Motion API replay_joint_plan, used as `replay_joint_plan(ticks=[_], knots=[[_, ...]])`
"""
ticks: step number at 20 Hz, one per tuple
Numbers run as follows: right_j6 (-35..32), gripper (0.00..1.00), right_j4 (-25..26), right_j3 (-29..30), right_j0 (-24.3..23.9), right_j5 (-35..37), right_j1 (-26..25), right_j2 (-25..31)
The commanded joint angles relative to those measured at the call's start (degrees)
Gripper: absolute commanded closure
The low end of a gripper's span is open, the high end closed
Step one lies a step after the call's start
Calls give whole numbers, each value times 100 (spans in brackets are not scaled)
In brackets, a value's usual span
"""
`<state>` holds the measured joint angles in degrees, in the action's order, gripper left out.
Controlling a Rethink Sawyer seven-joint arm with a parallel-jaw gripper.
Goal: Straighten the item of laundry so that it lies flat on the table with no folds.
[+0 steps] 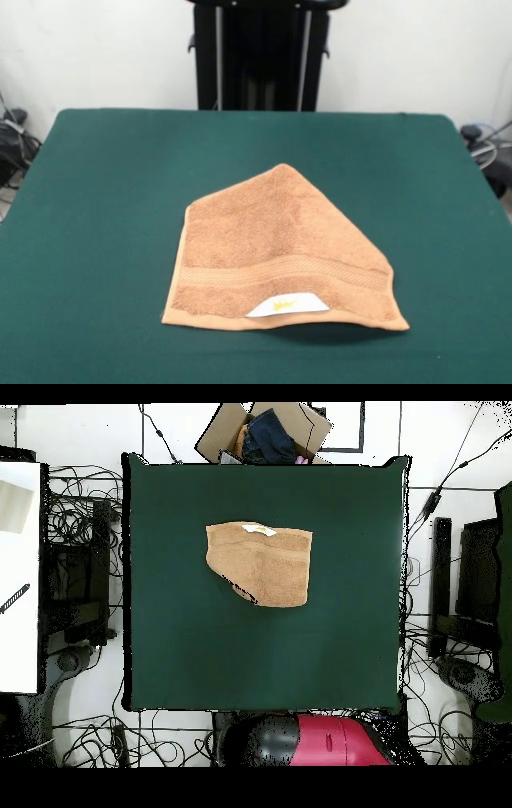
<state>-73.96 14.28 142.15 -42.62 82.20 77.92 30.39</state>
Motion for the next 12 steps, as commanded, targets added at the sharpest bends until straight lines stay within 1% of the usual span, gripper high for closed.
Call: replay_joint_plan(ticks=[1,5,9,12], knots=[[-1311,0,571,-32,55,-884,-898,-406],[-1348,0,749,9,68,-1214,-1144,-597],[-1456,0,977,-40,120,-1575,-1550,-824],[-1432,0,1115,1,114,-1827,-1689,-982]])
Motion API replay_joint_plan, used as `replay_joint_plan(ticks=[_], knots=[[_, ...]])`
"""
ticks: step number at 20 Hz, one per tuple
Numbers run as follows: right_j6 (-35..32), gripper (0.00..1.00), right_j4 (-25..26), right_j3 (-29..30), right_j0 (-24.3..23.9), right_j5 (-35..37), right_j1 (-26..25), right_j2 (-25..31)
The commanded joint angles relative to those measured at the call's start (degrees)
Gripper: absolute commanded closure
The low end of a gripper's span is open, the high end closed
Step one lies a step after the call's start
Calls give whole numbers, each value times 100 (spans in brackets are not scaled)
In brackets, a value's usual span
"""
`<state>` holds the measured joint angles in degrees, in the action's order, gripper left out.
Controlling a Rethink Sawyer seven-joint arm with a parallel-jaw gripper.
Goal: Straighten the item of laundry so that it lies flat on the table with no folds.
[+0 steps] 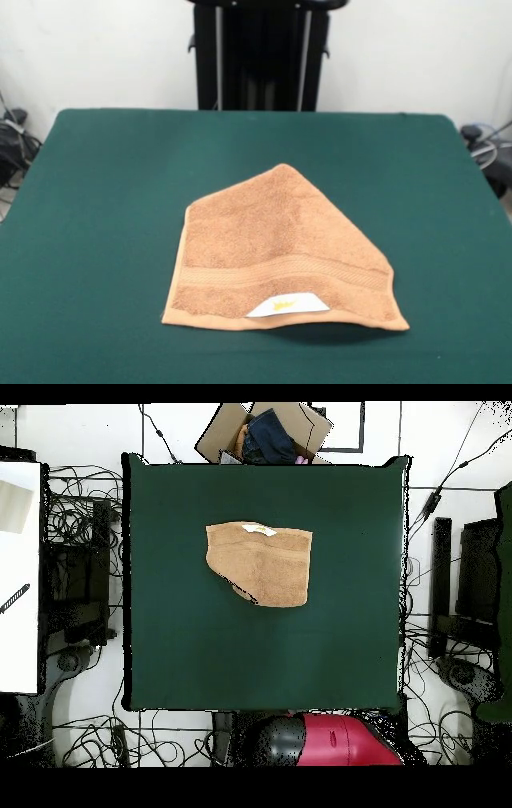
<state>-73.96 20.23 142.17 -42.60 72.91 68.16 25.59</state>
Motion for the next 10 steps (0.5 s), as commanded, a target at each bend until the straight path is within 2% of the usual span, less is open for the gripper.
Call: replay_joint_plan(ticks=[1,10], knots=[[-1439,0,574,1,116,-995,-785,-576],[-1564,0,1158,-13,247,-1646,-1316,-1147]])
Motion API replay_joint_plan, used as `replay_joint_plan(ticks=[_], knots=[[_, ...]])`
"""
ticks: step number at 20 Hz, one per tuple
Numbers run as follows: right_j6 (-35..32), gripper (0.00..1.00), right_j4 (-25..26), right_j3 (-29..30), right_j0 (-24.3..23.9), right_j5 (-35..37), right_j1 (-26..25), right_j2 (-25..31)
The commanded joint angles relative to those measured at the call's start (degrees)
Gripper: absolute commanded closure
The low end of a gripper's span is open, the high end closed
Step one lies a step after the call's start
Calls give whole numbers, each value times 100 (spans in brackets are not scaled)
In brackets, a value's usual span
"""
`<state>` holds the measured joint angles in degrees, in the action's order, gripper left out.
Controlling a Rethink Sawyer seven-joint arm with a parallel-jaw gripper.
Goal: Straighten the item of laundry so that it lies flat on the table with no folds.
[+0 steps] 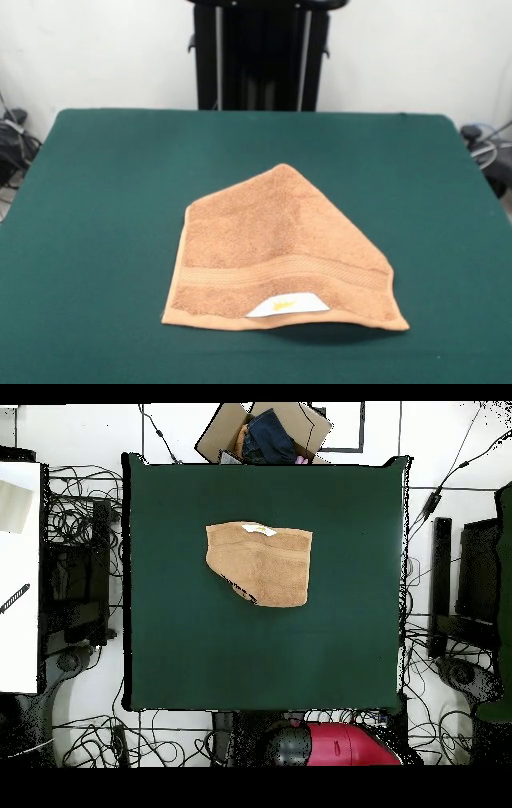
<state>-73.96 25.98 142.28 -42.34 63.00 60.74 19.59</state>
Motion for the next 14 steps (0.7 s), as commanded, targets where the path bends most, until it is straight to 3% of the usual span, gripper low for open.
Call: replay_joint_plan(ticks=[1,14], knots=[[-1566,0,620,-26,241,-743,-639,-599],[-1661,0,1099,-81,546,-1715,-1337,-1368]])
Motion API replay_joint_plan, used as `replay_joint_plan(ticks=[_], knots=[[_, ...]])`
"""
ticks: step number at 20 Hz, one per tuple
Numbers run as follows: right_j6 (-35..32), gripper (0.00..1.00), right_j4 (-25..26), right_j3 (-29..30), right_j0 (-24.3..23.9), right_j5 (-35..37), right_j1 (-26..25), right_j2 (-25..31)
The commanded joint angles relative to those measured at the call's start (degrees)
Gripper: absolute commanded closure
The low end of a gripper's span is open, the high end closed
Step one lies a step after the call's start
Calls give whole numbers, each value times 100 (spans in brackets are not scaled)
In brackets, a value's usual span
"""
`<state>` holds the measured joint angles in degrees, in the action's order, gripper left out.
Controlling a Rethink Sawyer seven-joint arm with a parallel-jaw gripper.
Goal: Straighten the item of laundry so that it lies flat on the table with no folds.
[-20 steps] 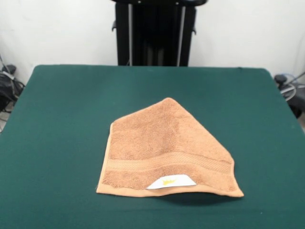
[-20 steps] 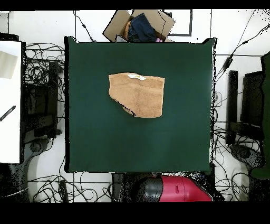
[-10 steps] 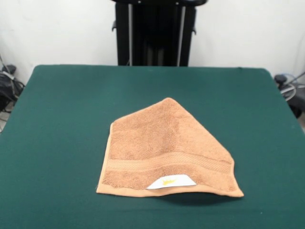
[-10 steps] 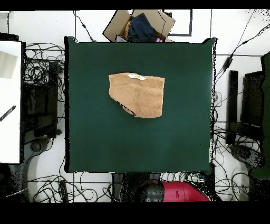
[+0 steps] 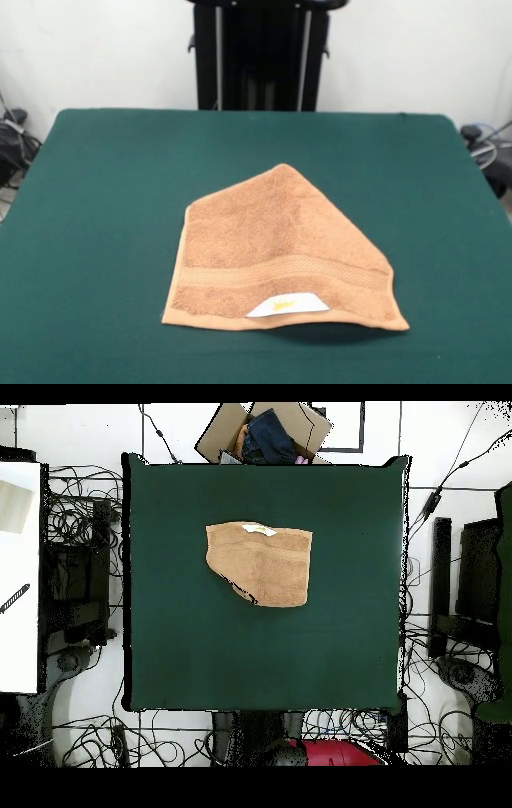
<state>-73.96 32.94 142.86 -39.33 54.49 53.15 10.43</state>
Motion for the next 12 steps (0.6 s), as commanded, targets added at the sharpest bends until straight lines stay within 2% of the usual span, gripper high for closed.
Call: replay_joint_plan(ticks=[1,6,12], knots=[[-1667,0,431,-156,270,-942,-666,-517],[-1560,0,537,-158,375,-1042,-780,-797],[-1575,0,737,-199,506,-1461,-1214,-1206]])
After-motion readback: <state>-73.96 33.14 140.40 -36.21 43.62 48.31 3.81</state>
